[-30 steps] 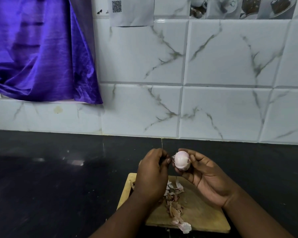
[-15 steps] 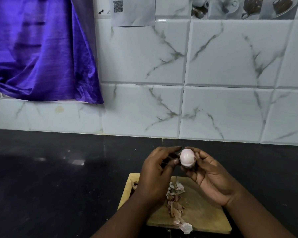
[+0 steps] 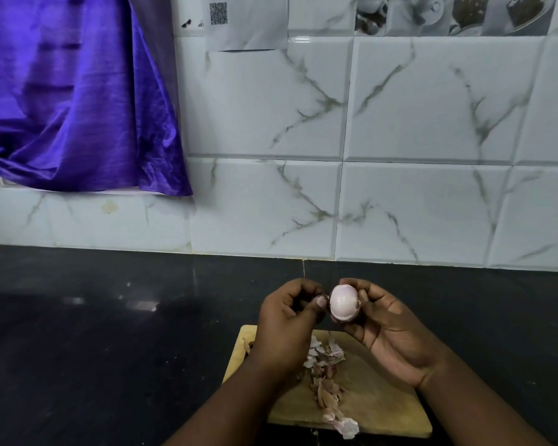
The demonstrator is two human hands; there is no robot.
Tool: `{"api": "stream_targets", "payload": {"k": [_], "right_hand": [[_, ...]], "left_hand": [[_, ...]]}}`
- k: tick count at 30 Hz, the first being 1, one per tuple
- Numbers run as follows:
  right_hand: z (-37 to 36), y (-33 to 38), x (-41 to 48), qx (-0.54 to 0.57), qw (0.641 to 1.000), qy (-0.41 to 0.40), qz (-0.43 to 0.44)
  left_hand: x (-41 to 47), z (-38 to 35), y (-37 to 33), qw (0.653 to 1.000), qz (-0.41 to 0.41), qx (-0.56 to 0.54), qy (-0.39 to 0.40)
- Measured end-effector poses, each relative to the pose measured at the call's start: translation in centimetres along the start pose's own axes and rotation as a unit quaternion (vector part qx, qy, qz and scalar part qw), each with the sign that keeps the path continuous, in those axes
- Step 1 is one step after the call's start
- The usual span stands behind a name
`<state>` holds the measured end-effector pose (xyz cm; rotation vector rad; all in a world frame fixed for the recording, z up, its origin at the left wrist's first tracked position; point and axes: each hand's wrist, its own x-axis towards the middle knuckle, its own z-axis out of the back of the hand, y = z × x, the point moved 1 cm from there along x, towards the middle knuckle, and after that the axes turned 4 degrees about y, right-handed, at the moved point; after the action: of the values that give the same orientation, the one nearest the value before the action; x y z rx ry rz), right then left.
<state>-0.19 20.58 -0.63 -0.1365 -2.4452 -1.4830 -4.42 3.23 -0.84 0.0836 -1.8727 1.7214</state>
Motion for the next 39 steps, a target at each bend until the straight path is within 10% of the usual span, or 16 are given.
{"api": "stream_targets", "payload": {"k": [6,10,15,39], "right_hand": [[-0.2,0.1,0.0,0.019,1.000,-0.006,0.013],[-0.1,0.6,-0.1,0.047,0.998,-0.022,0.020],[0.4,0.3,-0.1,-0.006,0.999,-0.053,0.000],[0.8,-0.4,-0.1,0.015,0.987,-0.118,-0.113]], "left_hand": [[0.5,-0.1,0.2,0.930,0.205,-0.304,-0.020],[0.4,0.7,0.3,0.989,0.130,-0.051,-0.053],[0.1,0.8,0.4,0.974,0.019,0.216,-0.060],[0.2,0.9,1.0,0.943,-0.013,0.331,-0.028]]}}
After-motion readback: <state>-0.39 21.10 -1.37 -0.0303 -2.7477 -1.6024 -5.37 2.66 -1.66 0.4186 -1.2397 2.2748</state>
